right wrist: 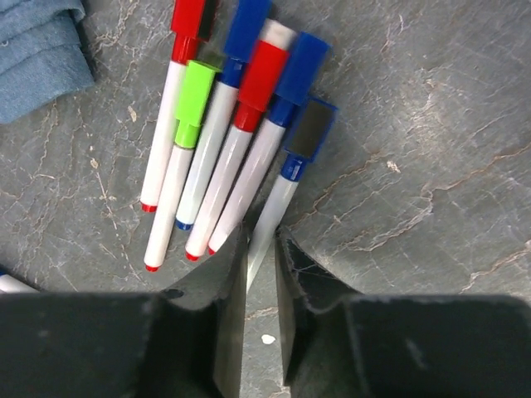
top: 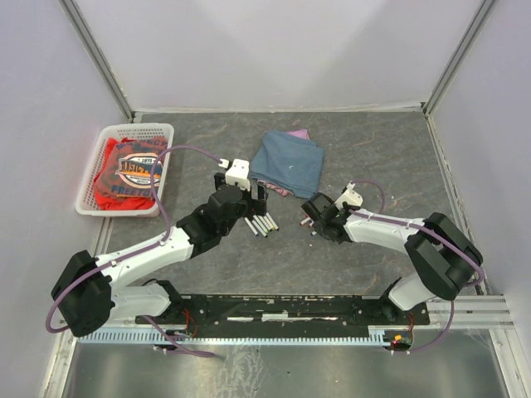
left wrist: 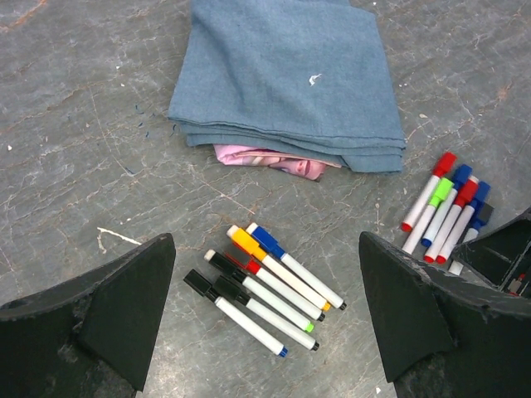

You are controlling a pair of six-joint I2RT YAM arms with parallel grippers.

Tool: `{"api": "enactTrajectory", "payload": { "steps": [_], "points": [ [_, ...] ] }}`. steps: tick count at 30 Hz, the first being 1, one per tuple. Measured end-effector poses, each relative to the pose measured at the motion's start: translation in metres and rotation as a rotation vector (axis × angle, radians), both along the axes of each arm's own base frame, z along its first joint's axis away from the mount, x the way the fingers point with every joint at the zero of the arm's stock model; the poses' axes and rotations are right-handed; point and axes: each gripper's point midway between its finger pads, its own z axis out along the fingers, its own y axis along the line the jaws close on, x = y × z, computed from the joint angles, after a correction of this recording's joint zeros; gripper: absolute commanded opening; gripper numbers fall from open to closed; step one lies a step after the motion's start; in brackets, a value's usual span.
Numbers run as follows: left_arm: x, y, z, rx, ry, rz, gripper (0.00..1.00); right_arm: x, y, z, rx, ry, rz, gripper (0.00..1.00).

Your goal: Open the pen caps

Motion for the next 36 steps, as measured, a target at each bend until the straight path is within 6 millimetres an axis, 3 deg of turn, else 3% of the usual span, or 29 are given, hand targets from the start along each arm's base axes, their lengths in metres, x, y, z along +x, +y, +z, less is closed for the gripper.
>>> {"api": "enactTrajectory", "payload": {
  "steps": [3, 4, 12, 21, 30, 36],
  "points": [
    [0.0, 0.0, 0.0, 0.001, 0.001, 0.0, 0.97, 0.001, 0.001, -0.001, 0.007, -0.006, 0.0, 0.03],
    [-0.001, 0.001, 0.0, 0.0, 0.0, 0.0, 0.97, 0.001, 0.001, -0.001, 0.01, -0.009, 0.003, 0.01],
    [-0.004, 0.004, 0.002, -0.005, 0.004, -0.001, 0.97, -0.008, -0.001, -0.001, 0.044, -0.039, 0.042, 0.01],
    [-0.014, -0.004, -0.002, -0.05, 0.06, -0.041, 0.97, -0.046, -0.008, 0.008, -0.028, -0.046, 0.25, 0.01],
    [-0.027, -0.043, 0.009, -0.176, 0.154, -0.177, 0.97, -0.057, 0.031, 0.059, 0.081, -0.255, 0.583, 0.01],
    [-0.039, -0.073, -0.001, -0.253, 0.269, -0.282, 0.94, -0.065, 0.064, 0.075, 0.143, -0.321, 0.767, 0.01]
  ]
}}
